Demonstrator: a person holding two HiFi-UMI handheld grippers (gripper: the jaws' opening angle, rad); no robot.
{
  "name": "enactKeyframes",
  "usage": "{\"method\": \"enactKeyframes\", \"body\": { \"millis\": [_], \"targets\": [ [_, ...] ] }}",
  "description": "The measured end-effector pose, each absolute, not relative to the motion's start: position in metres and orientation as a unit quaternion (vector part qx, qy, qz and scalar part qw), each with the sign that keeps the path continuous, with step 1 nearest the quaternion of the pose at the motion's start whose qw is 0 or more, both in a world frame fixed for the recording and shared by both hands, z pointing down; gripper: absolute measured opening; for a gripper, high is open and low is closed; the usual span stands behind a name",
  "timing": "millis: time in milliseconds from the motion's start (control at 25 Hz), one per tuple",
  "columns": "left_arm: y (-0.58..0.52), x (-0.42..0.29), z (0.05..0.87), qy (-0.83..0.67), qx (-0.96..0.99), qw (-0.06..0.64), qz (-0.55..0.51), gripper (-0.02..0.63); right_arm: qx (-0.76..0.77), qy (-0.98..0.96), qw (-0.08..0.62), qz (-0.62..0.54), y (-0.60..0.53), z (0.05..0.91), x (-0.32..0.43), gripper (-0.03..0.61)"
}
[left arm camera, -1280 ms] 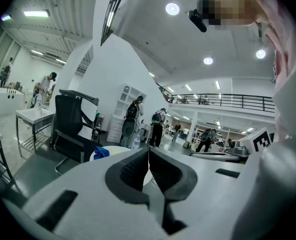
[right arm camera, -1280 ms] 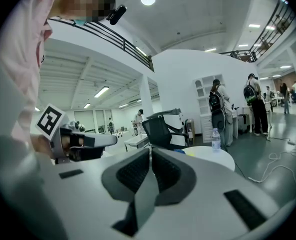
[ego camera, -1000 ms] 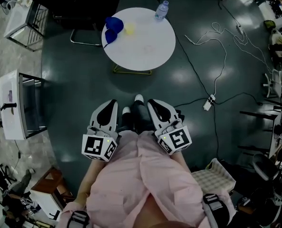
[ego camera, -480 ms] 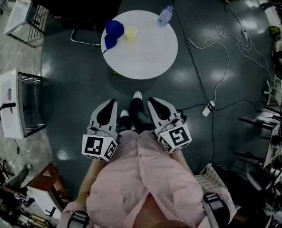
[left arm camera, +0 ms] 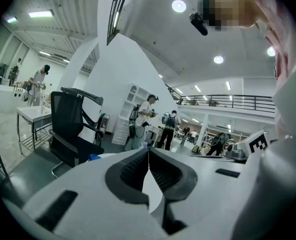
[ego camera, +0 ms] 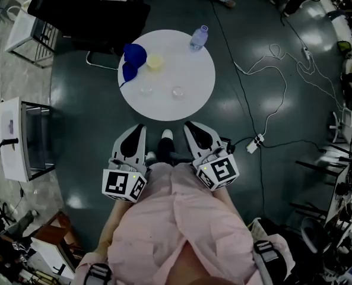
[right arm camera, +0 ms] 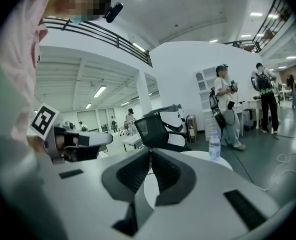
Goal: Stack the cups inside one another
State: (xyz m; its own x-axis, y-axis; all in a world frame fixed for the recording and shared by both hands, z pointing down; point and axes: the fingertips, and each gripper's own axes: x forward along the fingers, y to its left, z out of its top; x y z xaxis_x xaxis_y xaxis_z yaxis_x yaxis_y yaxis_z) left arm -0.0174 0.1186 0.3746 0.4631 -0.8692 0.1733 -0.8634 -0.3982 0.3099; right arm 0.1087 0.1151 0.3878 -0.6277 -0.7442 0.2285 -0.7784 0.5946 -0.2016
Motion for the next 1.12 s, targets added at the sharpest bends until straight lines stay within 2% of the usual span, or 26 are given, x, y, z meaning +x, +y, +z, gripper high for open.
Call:
{"method": "enactKeyframes", "body": {
  "millis": [600,1120],
  "targets": [
    [0.09,0.018,0.369,-0.521,0.836,0.175,-0.008,0.018,0.402,-0.905,0.038,0.134,0.085,0.38,0.136,0.037],
    [0.061,0.007,0.364,-0.515,0.838,0.177,-0.017,0.018,0.444,-0.884,0.031,0.142,0.056,0.378,0.142,0.037]
  ]
}}
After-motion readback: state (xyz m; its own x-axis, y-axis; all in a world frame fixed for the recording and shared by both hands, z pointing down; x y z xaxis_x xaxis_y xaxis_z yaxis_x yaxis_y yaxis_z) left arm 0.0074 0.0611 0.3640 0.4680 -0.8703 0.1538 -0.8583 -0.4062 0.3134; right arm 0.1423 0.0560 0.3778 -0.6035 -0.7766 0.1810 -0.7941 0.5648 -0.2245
